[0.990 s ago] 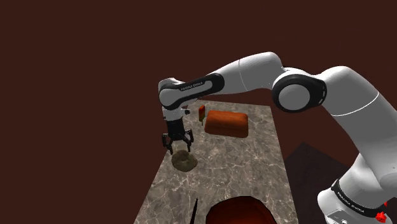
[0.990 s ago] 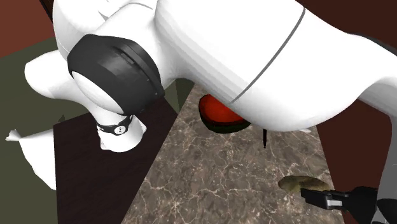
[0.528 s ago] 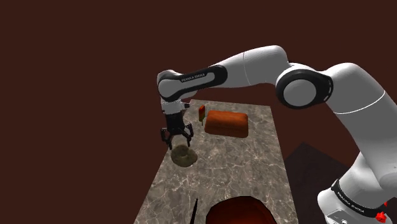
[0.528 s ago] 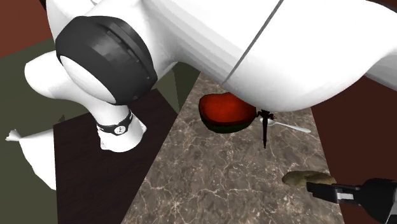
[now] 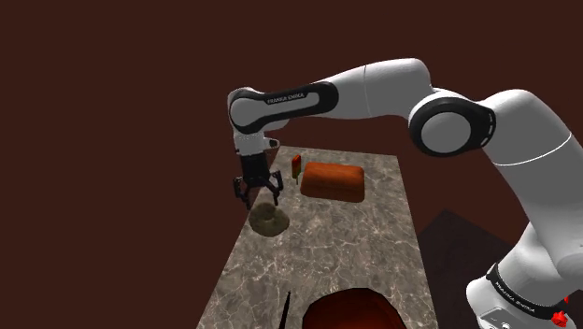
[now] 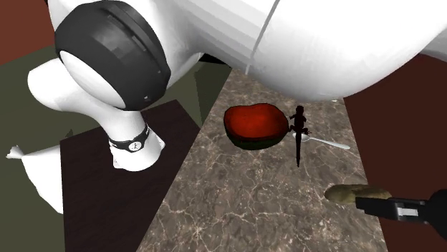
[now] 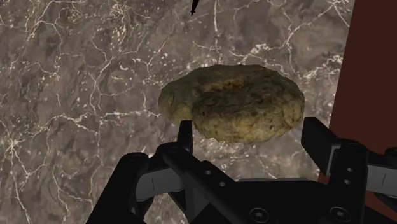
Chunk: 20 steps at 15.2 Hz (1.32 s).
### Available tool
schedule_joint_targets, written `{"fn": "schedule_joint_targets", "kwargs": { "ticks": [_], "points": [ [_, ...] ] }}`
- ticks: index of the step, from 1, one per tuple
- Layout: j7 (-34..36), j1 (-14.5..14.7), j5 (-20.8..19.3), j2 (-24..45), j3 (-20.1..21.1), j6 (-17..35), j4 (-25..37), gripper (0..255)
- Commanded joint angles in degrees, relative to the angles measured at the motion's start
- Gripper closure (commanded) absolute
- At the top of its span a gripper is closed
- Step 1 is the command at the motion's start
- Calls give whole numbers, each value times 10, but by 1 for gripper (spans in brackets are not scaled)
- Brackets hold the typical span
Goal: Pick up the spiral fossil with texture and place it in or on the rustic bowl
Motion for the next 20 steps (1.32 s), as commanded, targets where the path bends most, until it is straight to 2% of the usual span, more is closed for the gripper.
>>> {"fn": "schedule_joint_targets", "kwargs": {
  "ticks": [1,2,5,9,10,11,14,15,16,17,18,19,20],
  "points": [
    [4,1,1,-4,1,-12,9,255],
    [5,1,1,-4,1,-13,10,255],
    [-1,-11,19,-96,11,56,-149,255],
    [-7,-18,45,-190,24,120,-304,255],
    [-5,-16,38,-166,21,104,-264,255],
    [-5,-16,38,-166,21,104,-264,0],
    [-70,-62,154,-292,31,396,-525,0],
    [-108,-73,213,-315,42,489,-591,0],
    [-162,-86,291,-328,61,579,-645,0],
    [-244,-105,398,-328,92,665,-684,0],
    [-370,-139,549,-314,145,745,-703,0],
    [-575,-203,762,-277,227,817,-693,0],
    [-938,-287,1093,-211,307,870,-642,0]
  ]
}}
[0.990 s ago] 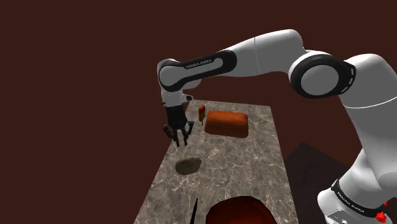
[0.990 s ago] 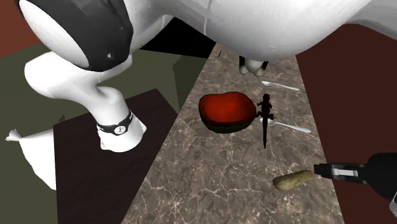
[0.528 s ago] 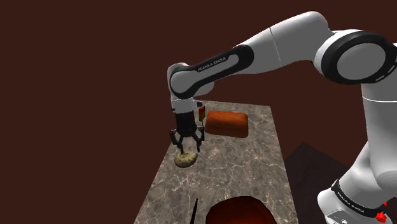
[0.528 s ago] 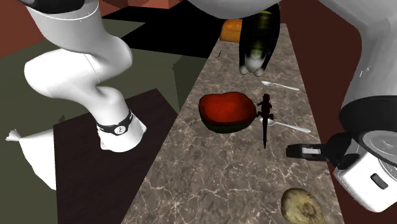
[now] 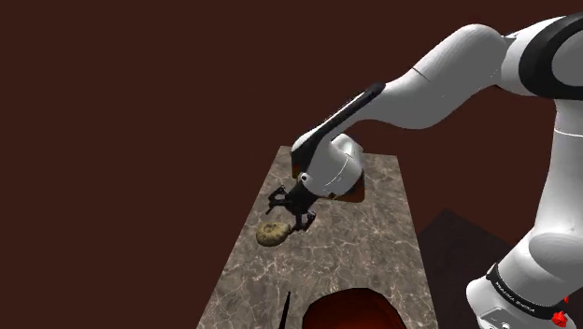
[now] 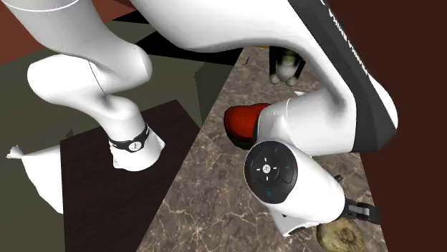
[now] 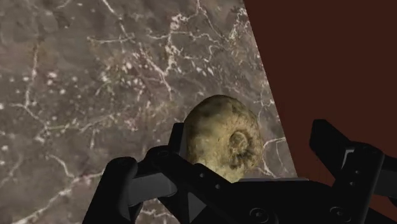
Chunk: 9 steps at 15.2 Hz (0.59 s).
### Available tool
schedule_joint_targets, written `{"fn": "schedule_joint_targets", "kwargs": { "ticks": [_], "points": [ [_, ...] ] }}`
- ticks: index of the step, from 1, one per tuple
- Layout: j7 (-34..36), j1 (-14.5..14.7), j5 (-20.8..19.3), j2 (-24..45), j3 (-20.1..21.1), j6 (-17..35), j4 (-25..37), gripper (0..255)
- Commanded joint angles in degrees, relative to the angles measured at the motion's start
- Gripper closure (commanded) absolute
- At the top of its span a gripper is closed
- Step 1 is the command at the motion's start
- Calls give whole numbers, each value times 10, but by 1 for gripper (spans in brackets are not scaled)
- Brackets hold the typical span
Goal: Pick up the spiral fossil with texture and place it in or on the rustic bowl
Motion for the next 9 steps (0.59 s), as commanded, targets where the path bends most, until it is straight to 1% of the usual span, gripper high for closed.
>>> {"fn": "schedule_joint_targets", "kwargs": {
  "ticks": [1,2,3,4,5,6,9],
  "points": [
    [-546,95,590,1,-119,-26,-8,0],
    [-687,-8,690,35,-31,-21,-1,0],
    [-630,76,664,21,-110,-42,-1,0],
    [-637,81,669,31,-113,-41,8,0],
    [-654,73,678,44,-104,-36,19,0],
    [-663,75,685,54,-104,-34,29,0],
    [-680,96,698,86,-120,-31,62,0]
  ]
}}
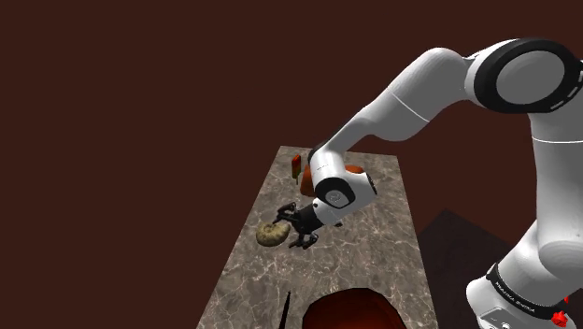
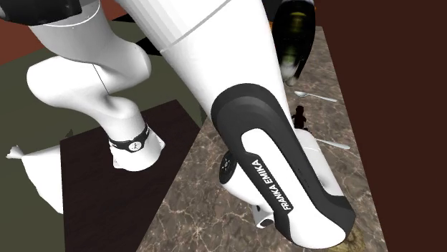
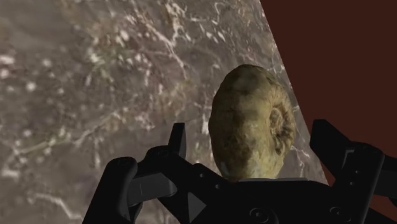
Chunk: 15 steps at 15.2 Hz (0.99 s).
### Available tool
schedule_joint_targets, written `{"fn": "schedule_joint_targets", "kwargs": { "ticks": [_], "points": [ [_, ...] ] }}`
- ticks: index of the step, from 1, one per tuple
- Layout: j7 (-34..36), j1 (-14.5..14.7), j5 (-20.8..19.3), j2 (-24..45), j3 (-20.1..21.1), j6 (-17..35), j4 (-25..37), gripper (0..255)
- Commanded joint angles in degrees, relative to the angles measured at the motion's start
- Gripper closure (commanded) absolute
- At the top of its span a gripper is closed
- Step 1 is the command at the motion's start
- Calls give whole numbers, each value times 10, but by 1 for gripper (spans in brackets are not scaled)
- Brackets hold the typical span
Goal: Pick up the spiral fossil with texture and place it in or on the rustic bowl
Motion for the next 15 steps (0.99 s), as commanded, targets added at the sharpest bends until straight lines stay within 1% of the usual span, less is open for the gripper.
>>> {"fn": "schedule_joint_targets", "kwargs": {
  "ticks": [1,8,9,15],
  "points": [
    [-7,9,6,13,-6,1,14,0],
    [-7,9,6,13,-6,1,13,0],
    [-7,9,6,13,-6,1,13,255],
    [-7,10,6,13,-6,1,13,255]
  ]
}}
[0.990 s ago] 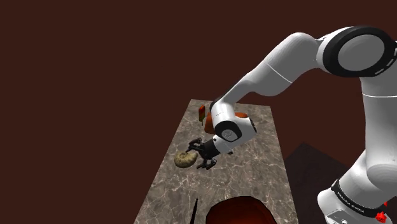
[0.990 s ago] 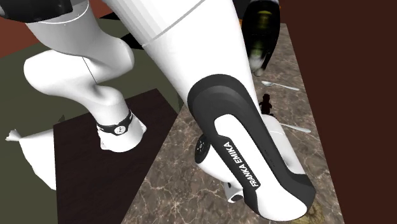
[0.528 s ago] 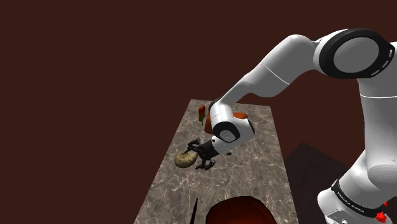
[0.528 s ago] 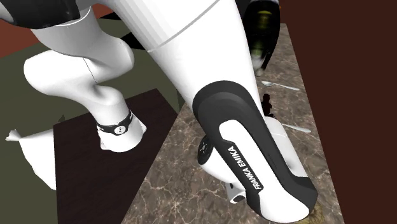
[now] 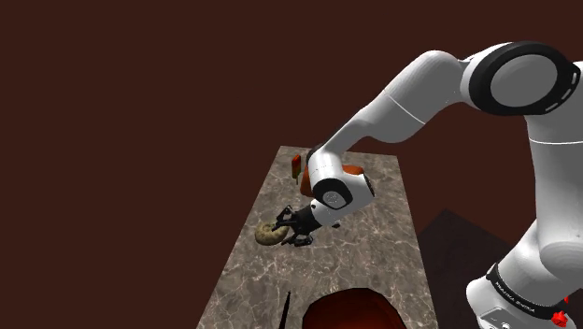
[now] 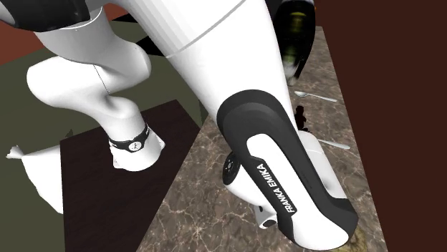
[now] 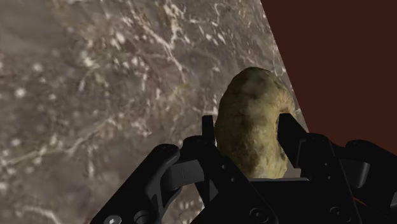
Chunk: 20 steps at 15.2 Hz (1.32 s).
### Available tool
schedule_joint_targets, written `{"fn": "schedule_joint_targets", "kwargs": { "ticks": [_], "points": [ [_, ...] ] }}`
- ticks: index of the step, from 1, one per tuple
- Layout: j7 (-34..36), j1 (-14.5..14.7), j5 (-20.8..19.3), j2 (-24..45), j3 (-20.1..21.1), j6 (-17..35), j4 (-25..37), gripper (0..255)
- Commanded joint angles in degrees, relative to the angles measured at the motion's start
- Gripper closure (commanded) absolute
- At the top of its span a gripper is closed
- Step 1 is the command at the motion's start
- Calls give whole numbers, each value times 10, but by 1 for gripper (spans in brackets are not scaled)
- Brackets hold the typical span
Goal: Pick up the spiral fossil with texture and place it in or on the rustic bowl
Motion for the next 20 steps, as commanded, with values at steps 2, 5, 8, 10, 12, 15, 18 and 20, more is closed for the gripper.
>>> {"fn": "schedule_joint_targets", "kwargs": {
  "ticks": [2,5,8,10,12,15,18,20],
  "points": [
    [0,0,0,1,0,0,0,255],
    [13,-8,-8,-12,10,9,-4,255],
    [34,-20,-22,-31,28,23,-9,255],
    [49,-30,-32,-44,41,33,-12,255],
    [66,-40,-44,-56,55,42,-15,255],
    [94,-58,-64,-74,78,57,-19,255],
    [126,-79,-89,-91,106,71,-23,255],
    [151,-94,-107,-102,126,80,-25,255]
  ]
}}
